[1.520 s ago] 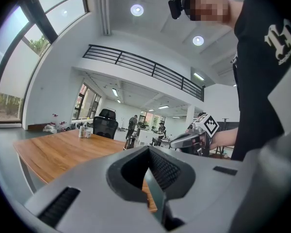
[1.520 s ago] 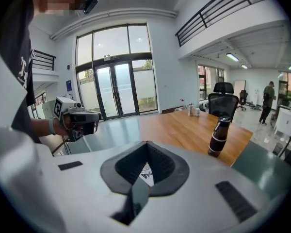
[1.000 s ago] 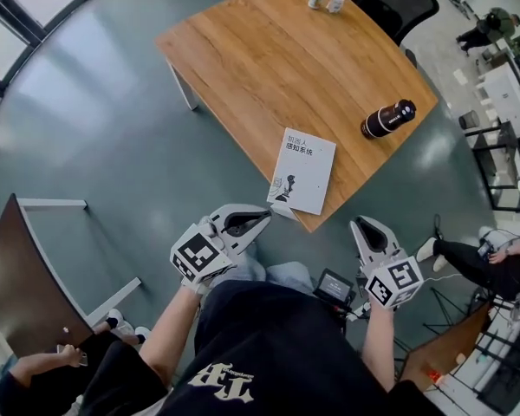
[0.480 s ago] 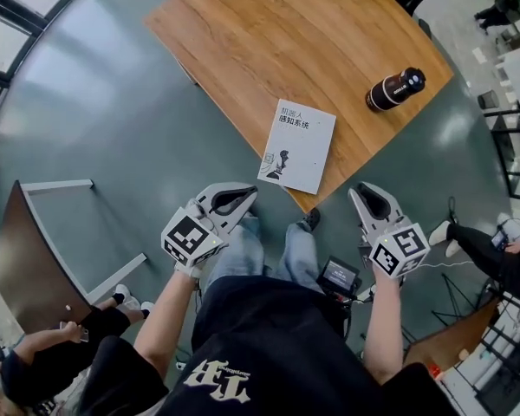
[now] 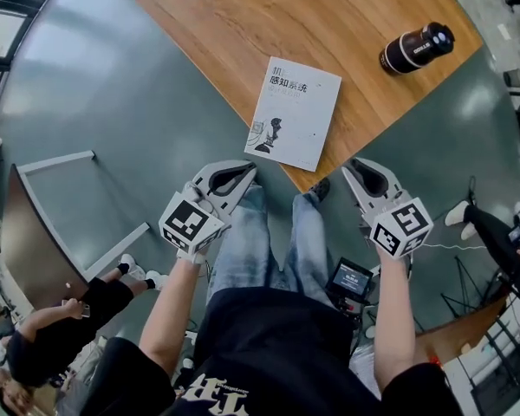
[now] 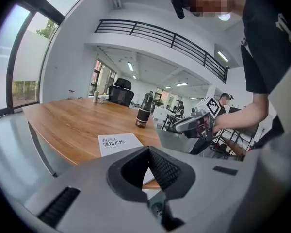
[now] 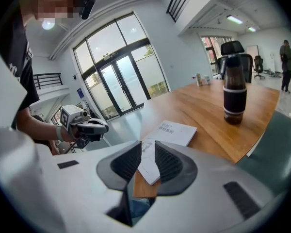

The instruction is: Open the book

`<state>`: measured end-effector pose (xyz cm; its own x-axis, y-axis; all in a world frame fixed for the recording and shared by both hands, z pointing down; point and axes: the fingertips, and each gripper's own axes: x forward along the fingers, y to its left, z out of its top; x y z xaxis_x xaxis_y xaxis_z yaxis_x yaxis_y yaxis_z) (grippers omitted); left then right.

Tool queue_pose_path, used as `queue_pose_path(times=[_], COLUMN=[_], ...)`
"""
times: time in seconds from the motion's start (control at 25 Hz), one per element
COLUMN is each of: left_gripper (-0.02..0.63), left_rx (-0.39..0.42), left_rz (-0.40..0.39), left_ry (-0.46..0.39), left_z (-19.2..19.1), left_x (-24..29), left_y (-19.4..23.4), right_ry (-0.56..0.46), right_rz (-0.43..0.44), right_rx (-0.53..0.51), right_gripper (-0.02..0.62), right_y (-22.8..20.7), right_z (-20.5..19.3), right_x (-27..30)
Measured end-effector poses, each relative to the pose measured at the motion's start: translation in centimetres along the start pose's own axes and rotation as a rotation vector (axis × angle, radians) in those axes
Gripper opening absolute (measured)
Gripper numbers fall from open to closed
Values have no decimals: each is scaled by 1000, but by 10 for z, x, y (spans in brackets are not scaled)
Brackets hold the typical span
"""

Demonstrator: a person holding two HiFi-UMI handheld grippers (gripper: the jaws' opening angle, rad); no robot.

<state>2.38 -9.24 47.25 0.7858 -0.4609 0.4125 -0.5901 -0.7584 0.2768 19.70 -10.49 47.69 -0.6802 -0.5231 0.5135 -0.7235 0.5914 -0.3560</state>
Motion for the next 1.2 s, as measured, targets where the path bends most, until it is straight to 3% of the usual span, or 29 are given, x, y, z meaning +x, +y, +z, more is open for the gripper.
queue_pose_path(times=[0.28, 0.56, 0.92, 1.2], left_gripper=[8, 8, 7, 6], left_rx=[-30, -41, -57, 18], left_rz=[78, 110, 211, 173], left_ry=[54, 69, 118, 158], left_z=[-50, -81, -105, -113], left_x=[23, 42, 51, 62], left_y=[40, 65, 103, 94], right_ry=[29, -8, 2, 23], right_rz=[77, 106, 105, 81], right_rx=[162, 313, 346, 360], right_gripper=[68, 71, 84, 84], right_y=[-16, -31, -42, -43], right_z=[-58, -82, -95, -100], right_x=[37, 59, 87, 95])
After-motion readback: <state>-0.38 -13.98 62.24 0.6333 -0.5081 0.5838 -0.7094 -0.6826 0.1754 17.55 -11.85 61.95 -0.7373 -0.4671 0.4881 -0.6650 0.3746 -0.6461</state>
